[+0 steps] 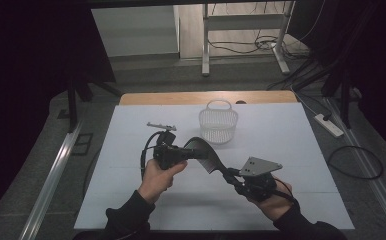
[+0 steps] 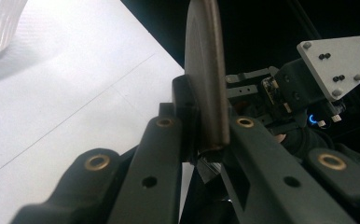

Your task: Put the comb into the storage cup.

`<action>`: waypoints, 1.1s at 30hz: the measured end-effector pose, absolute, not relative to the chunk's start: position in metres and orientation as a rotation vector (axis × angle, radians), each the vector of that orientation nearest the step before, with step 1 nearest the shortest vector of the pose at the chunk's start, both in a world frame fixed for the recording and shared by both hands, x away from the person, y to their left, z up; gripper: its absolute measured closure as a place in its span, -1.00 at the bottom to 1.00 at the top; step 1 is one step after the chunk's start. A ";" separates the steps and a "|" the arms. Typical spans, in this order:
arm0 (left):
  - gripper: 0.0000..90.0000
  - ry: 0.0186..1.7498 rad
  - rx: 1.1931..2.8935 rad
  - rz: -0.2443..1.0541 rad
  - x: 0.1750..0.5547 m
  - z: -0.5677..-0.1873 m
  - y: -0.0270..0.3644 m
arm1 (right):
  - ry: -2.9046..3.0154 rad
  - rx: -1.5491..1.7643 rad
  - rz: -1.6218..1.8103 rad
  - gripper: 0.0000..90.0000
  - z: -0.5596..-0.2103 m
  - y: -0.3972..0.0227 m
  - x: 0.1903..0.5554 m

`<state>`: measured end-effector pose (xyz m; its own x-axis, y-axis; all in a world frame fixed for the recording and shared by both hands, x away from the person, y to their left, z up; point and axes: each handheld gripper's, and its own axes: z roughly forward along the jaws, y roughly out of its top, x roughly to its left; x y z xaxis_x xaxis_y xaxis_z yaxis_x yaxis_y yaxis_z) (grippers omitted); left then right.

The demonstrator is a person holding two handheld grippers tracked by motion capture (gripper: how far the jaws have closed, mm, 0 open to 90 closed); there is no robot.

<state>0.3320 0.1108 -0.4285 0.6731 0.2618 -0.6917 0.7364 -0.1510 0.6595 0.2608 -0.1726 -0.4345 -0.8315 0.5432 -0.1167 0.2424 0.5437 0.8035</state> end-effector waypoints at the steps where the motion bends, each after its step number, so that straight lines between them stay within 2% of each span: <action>1: 0.94 0.808 1.723 -0.504 0.332 -0.428 0.111 | 2.432 0.647 1.184 0.59 -0.435 -0.173 0.261; 6: 0.94 0.804 1.732 -0.478 0.330 -0.426 0.110 | 2.445 0.674 1.198 0.53 -0.436 -0.173 0.263; 13: 0.94 0.818 1.737 -0.444 0.330 -0.425 0.113 | 2.483 0.704 1.209 0.22 -0.438 -0.174 0.265; 33: 0.94 0.828 1.796 -0.318 0.331 -0.417 0.119 | 2.552 0.795 1.199 -0.31 -0.439 -0.187 0.272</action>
<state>0.3311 0.1186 -0.4170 0.7219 0.3814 -0.5774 0.6699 -0.1762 0.7212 0.2715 -0.1869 -0.4386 -0.8319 0.5537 0.0362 0.3813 0.5231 0.7622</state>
